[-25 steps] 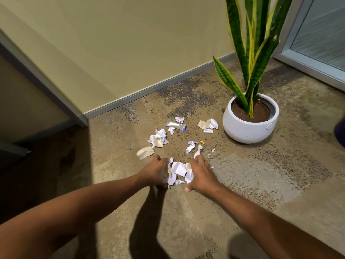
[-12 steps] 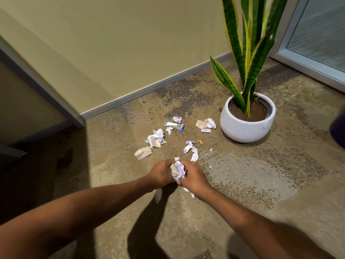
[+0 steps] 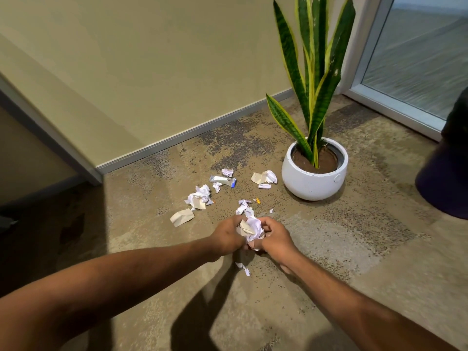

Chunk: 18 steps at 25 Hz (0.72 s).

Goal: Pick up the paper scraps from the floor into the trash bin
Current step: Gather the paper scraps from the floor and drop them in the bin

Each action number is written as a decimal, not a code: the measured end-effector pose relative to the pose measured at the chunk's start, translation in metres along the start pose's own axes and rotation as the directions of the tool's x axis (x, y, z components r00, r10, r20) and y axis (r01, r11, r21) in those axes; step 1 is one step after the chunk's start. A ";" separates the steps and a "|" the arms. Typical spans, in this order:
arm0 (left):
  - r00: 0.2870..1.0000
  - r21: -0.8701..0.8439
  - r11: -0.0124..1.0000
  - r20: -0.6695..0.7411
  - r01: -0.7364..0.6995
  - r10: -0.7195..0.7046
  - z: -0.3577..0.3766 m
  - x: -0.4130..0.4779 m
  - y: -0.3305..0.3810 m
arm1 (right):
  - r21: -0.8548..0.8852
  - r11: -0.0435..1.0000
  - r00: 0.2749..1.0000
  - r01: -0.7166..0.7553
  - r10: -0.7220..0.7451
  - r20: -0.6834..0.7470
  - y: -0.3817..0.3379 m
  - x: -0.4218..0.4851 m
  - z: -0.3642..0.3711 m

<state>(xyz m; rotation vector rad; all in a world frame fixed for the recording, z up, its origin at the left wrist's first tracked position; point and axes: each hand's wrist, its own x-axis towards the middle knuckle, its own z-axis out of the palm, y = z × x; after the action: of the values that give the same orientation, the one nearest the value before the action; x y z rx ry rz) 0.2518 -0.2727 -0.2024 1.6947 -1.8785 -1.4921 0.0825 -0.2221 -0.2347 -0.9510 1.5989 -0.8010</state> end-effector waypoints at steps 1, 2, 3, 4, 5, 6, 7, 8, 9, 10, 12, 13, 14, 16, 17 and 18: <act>1.000 -0.032 0.999 0.018 -0.005 0.005 0.004 0.000 0.009 | 0.019 1.000 1.000 0.006 -0.005 -0.021 -0.004 -0.004 -0.010; 0.999 -0.055 0.998 0.033 -0.025 0.027 0.008 0.003 0.018 | 0.038 0.999 0.999 0.014 -0.013 -0.042 -0.008 -0.008 -0.019; 0.997 -0.083 0.995 0.054 -0.047 0.052 0.012 0.006 0.027 | 0.059 0.998 0.998 0.023 -0.020 -0.063 -0.011 -0.009 -0.028; 0.993 -0.102 0.992 0.084 -0.073 0.082 0.015 0.008 0.038 | 0.075 0.997 0.996 0.035 -0.028 -0.084 -0.015 -0.011 -0.038; 0.989 -0.115 0.989 0.104 -0.097 0.109 0.019 0.009 0.051 | 0.090 0.995 0.994 0.052 -0.042 -0.105 -0.018 -0.013 -0.047; 0.984 -0.122 0.985 0.116 -0.121 0.136 0.023 0.011 0.062 | 0.105 0.992 0.990 0.069 -0.055 -0.133 -0.022 -0.015 -0.058; 0.980 -0.133 0.981 0.119 -0.143 0.159 0.027 0.013 0.074 | 0.125 0.988 0.985 0.095 -0.075 -0.157 -0.026 -0.017 -0.070; 0.976 -0.138 0.976 0.115 -0.171 0.187 0.032 0.018 0.084 | 0.139 0.983 0.979 0.117 -0.090 -0.185 -0.030 -0.019 -0.082; 0.973 -0.136 0.971 0.100 -0.196 0.210 0.038 0.022 0.097 | 0.145 0.979 0.971 0.141 -0.108 -0.215 -0.034 -0.021 -0.094; 0.966 -0.130 0.965 0.091 -0.229 0.241 0.044 0.025 0.109 | 0.141 0.977 0.962 0.162 -0.124 -0.245 -0.038 -0.024 -0.107; 0.948 -0.112 0.947 0.071 -0.301 0.309 0.059 0.034 0.138 | 0.150 0.968 0.939 0.203 -0.149 -0.309 -0.043 -0.031 -0.136; 0.936 -0.094 0.936 0.066 -0.339 0.346 0.067 0.039 0.152 | 0.155 0.963 0.927 0.222 -0.159 -0.340 -0.045 -0.033 -0.152; 0.920 -0.081 0.922 0.075 -0.378 0.384 0.074 0.041 0.170 | 0.150 0.960 0.914 0.238 -0.169 -0.370 -0.048 -0.036 -0.168; 0.892 -0.098 0.897 0.102 -0.432 0.441 0.091 0.046 0.204 | 0.131 0.951 0.883 0.279 -0.201 -0.424 -0.055 -0.043 -0.202; 0.878 -0.108 0.884 0.115 -0.454 0.465 0.098 0.049 0.222 | 0.116 0.947 0.865 0.300 -0.219 -0.451 -0.059 -0.047 -0.219; 0.861 -0.115 0.869 0.127 -0.480 0.493 0.105 0.053 0.240 | 0.100 0.943 0.849 0.317 -0.235 -0.474 -0.065 -0.052 -0.236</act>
<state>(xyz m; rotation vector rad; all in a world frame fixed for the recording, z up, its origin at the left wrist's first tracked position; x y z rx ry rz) 0.0095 -0.3022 -0.0927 0.9784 -2.0842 -1.4823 -0.1296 -0.1991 -0.1046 -0.9197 1.7688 -1.4319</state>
